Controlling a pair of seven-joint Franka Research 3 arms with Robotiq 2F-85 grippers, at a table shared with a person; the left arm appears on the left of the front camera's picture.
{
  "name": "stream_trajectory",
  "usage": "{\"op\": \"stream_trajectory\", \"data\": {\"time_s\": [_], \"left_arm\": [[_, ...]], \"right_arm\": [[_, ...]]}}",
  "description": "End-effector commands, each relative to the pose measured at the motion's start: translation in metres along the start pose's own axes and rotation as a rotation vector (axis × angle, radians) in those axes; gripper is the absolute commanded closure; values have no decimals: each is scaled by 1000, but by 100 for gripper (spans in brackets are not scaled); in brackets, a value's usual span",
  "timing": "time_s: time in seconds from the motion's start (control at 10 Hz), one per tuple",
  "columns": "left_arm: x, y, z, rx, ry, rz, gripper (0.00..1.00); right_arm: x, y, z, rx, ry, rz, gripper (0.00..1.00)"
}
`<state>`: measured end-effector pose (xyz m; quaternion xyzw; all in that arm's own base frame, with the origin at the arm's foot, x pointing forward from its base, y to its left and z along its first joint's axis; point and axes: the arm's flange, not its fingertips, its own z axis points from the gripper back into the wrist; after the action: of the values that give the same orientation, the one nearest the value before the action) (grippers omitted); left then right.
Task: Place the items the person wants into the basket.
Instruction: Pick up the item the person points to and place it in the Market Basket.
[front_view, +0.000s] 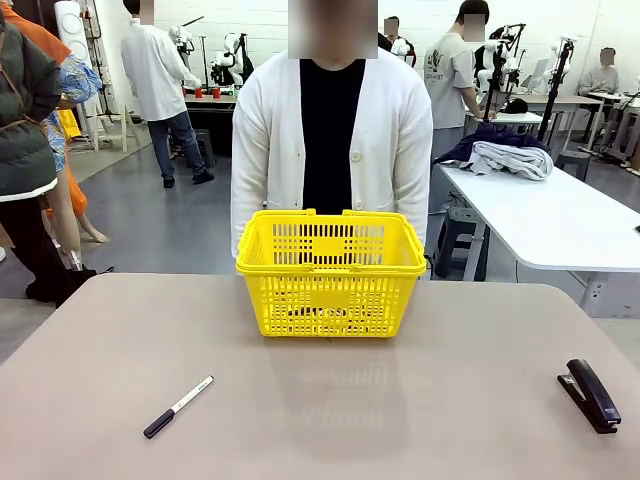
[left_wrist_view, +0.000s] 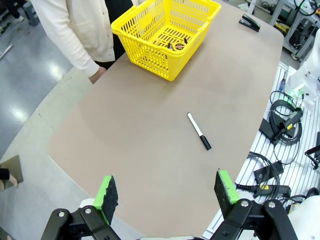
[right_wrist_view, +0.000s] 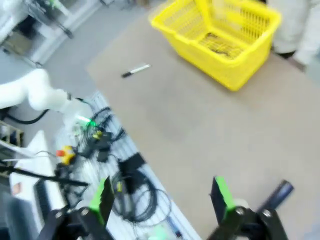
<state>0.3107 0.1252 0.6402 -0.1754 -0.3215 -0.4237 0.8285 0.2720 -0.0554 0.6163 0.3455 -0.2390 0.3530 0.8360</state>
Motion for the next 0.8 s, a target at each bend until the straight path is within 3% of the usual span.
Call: {"op": "stream_trajectory", "data": {"time_s": [0.0, 0.4, 0.7], "left_arm": [[-1, 0, 0, -13, -17, -11, 0], [-1, 0, 0, -13, -17, -11, 0], [-1, 0, 0, -13, -17, -11, 0]], "right_arm": [[17, -36, 30, 137, -32, -54, 0], [1, -46, 59, 32, -163, -7, 0], [-15, -43, 69, -21, -151, 64, 0]]}}
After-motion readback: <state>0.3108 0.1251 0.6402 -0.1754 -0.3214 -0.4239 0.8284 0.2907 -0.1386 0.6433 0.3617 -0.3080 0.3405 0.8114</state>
